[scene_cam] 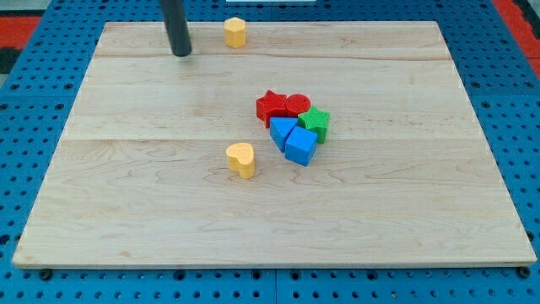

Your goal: Push the red star right to the yellow hexagon at top right

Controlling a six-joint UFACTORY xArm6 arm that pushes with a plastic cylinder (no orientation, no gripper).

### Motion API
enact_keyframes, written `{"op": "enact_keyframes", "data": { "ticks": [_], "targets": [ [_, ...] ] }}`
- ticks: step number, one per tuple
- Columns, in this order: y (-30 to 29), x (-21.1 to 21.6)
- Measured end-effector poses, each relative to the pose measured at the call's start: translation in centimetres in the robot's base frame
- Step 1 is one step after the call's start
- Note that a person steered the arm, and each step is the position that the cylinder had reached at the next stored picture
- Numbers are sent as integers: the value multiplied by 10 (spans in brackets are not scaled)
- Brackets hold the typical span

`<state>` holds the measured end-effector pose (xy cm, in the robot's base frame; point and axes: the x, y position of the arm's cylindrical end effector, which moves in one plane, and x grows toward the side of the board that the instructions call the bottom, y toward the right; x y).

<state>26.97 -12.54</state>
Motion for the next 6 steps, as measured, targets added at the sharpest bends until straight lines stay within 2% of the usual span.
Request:
{"op": "enact_keyframes", "data": {
  "ticks": [2, 3, 5, 6],
  "targets": [
    [10, 105],
    [58, 135],
    [165, 148],
    [177, 145]
  ]
}}
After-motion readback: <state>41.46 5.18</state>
